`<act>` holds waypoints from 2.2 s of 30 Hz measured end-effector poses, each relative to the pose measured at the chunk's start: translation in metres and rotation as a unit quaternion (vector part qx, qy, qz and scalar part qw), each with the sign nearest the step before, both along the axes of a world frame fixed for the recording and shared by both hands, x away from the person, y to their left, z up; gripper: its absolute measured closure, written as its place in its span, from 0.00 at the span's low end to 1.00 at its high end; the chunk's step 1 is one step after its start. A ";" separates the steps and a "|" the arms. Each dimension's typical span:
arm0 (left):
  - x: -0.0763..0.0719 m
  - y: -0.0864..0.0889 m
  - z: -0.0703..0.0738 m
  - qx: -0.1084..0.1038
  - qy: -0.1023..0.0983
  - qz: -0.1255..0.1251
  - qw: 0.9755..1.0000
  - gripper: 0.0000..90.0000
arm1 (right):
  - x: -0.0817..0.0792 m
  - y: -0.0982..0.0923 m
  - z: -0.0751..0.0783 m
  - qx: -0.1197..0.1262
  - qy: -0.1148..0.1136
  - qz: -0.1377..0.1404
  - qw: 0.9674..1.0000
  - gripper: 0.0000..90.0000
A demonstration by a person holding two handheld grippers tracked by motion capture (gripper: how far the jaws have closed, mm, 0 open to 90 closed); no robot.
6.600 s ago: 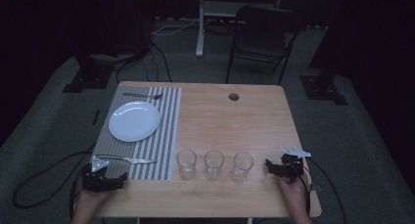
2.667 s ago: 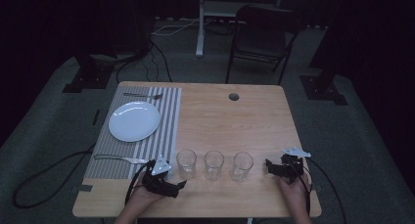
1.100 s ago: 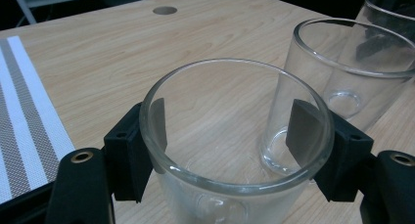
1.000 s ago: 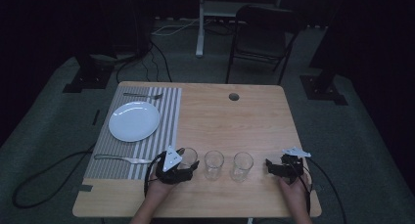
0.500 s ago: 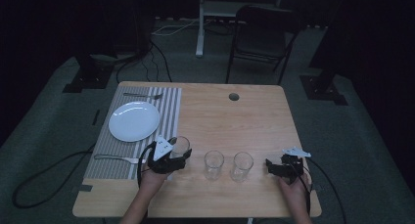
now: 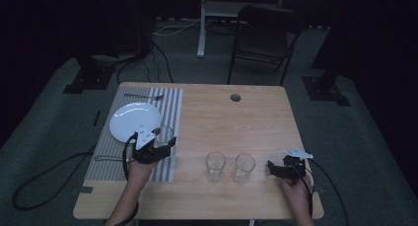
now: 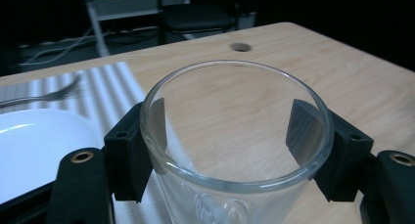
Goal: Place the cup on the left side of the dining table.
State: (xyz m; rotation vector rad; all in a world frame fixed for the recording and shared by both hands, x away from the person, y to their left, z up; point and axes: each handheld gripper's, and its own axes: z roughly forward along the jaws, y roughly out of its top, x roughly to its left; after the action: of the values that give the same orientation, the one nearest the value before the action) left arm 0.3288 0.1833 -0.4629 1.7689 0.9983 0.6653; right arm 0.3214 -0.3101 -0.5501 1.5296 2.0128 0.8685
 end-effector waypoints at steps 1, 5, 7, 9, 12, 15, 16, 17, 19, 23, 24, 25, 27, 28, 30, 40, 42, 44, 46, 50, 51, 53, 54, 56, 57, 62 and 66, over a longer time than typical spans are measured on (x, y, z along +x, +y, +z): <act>0.002 0.003 0.000 0.002 0.001 0.005 1.000 0.32 | 0.000 0.000 0.000 0.000 0.000 0.000 1.000 0.14; 0.008 0.017 -0.001 -0.006 0.006 0.024 1.000 0.32 | 0.000 0.000 0.000 0.000 0.000 0.000 1.000 0.14; 0.010 0.023 -0.001 -0.001 0.007 0.031 0.999 0.32 | 0.000 0.000 0.000 0.000 0.000 0.000 1.000 0.14; 0.013 0.028 -0.002 -0.003 0.009 0.038 0.999 0.32 | 0.000 0.000 0.000 0.000 0.000 0.000 1.000 0.14; 0.015 0.035 -0.004 0.002 0.012 0.047 0.999 0.32 | 0.000 0.000 0.000 0.000 0.000 0.000 1.000 0.14; 0.017 0.042 -0.008 0.001 0.018 0.056 0.998 0.32 | 0.000 0.000 0.000 0.000 0.000 0.000 1.000 0.14; 0.018 0.044 -0.010 0.000 0.019 0.058 0.998 0.32 | 0.000 0.000 0.000 0.000 0.000 0.000 1.000 0.14; 0.018 0.046 -0.011 -0.001 0.022 0.062 0.998 0.32 | 0.000 0.000 0.000 0.000 0.000 0.000 1.000 0.14; 0.020 0.049 -0.013 0.000 0.024 0.065 0.998 0.32 | 0.000 0.000 0.000 0.000 0.000 0.000 1.000 0.14; 0.022 0.052 -0.016 0.003 0.031 0.073 0.997 0.32 | 0.000 0.000 0.000 0.000 0.000 0.000 1.000 0.14; 0.022 0.052 -0.016 0.003 0.031 0.073 0.997 0.32 | 0.000 0.000 0.000 0.000 0.000 0.000 1.000 0.14; 0.022 0.054 -0.020 0.005 0.035 0.077 0.996 0.32 | 0.000 0.000 0.000 0.000 0.000 0.000 1.000 0.14; 0.023 0.055 -0.022 0.007 0.040 0.077 0.996 0.32 | 0.000 0.000 0.000 0.000 0.000 0.000 1.000 0.14; 0.022 0.055 -0.023 0.007 0.040 0.078 0.996 0.32 | 0.000 0.000 0.000 0.000 0.000 0.000 1.000 0.14; 0.022 0.056 -0.025 0.011 0.043 0.079 0.996 0.32 | 0.000 0.000 0.000 0.000 0.000 0.000 1.000 0.14; 0.018 0.056 -0.035 0.029 0.040 0.083 0.995 0.32 | 0.000 0.000 0.000 0.000 0.000 0.000 1.000 0.14; 0.018 0.056 -0.034 0.029 0.042 0.083 0.995 0.32 | 0.000 0.000 0.000 0.000 0.000 0.000 1.000 0.14; 0.019 0.055 -0.032 0.032 0.051 0.084 0.995 0.32 | 0.000 0.000 0.000 0.000 0.000 0.000 1.000 0.14; 0.020 0.055 -0.031 0.034 0.060 0.086 0.994 0.32 | 0.000 0.000 0.000 0.000 0.000 0.000 1.000 0.14; 0.019 0.053 -0.029 0.035 0.071 0.097 0.992 0.32 | 0.000 0.000 0.000 0.000 0.000 0.000 1.000 0.14; 0.018 0.052 -0.029 0.039 0.068 0.100 0.992 0.32 | 0.000 0.000 0.000 0.000 0.000 0.000 1.000 0.14; 0.018 0.052 -0.029 0.037 0.069 0.103 0.992 0.31 | 0.000 0.000 0.000 0.000 0.000 0.000 1.000 0.14; 0.018 0.052 -0.029 0.037 0.069 0.103 0.992 0.31 | 0.000 0.000 0.000 0.000 0.000 0.000 1.000 0.14; 0.016 0.055 -0.029 0.019 0.080 0.102 0.991 0.31 | 0.000 0.000 0.000 0.000 0.000 0.000 1.000 0.14; 0.015 0.055 -0.029 0.017 0.081 0.105 0.991 0.31 | 0.000 0.000 0.000 0.000 0.000 0.000 1.000 0.14; 0.011 0.055 -0.030 0.021 0.079 0.109 0.991 0.31 | 0.000 0.000 0.000 0.000 0.000 0.000 1.000 0.14; 0.009 0.059 -0.032 0.020 0.093 0.103 0.990 0.23 | 0.000 0.000 0.000 0.000 0.000 0.000 1.000 0.14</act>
State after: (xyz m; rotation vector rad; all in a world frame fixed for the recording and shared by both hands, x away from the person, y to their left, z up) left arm 0.3377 0.2421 -0.4953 1.8028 1.3165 0.6616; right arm 0.3211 -0.3100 -0.5501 1.5298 2.0126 0.8685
